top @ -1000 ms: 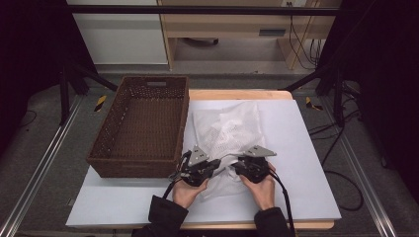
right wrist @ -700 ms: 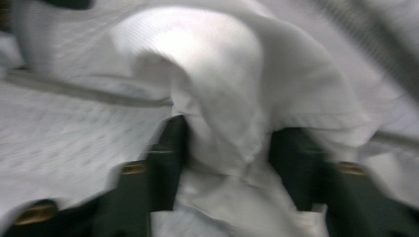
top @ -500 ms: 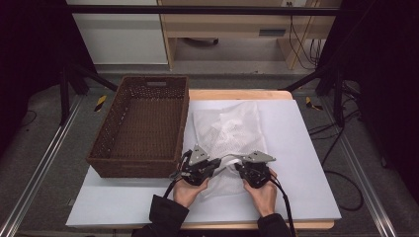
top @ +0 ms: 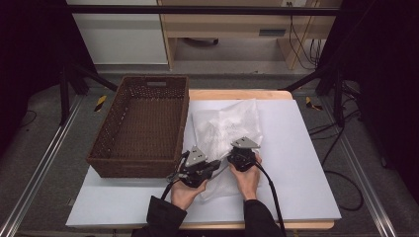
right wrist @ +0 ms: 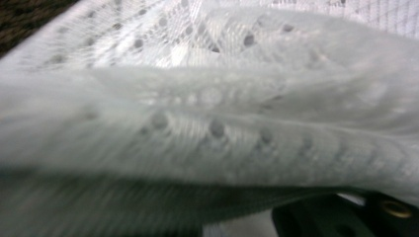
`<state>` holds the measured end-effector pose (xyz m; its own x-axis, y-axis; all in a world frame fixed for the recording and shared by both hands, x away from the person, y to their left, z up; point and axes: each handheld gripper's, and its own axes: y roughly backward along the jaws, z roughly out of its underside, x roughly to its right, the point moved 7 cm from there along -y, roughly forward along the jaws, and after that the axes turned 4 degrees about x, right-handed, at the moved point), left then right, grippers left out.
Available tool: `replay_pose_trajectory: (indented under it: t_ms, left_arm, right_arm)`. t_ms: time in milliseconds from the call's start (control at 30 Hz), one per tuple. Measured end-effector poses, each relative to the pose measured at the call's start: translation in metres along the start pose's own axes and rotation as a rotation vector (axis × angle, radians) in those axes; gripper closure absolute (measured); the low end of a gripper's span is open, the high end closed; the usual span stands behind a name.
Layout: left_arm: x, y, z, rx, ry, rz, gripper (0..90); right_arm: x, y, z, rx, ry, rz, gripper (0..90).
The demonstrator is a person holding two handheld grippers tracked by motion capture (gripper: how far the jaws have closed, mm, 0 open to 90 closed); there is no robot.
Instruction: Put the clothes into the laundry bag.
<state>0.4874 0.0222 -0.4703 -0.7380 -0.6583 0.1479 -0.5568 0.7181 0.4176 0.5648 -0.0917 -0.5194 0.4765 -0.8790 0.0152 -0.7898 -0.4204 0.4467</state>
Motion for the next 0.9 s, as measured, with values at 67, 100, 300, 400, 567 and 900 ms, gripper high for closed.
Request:
replay_pose_trajectory:
  t_ms: [67,100,300,400,567,900]
  left_arm:
    - [-0.003,-0.003,0.004,-0.010,0.004,-0.008,88.9]
    - [-0.004,-0.005,0.005,-0.017,0.002,-0.012,88.9]
    - [-0.003,-0.015,0.009,-0.034,0.001,-0.017,88.8]
    - [-0.001,-0.019,0.010,-0.039,-0.001,-0.013,88.8]
    - [0.001,-0.019,0.012,-0.042,-0.008,-0.007,88.9]
    - [0.010,-0.015,0.017,-0.048,-0.025,0.012,88.9]
  right_arm:
    - [0.001,0.011,0.002,-0.004,-0.041,-0.041,65.3]
    - [0.001,0.017,0.004,-0.012,-0.038,-0.063,59.8]
    - [0.004,0.058,0.018,-0.055,0.013,-0.131,36.5]
    - [0.008,0.056,0.025,-0.087,0.016,-0.102,38.0]
    - [0.011,0.031,0.028,-0.127,0.023,-0.030,68.3]
    - [0.014,0.009,0.013,-0.080,-0.070,0.011,90.0]
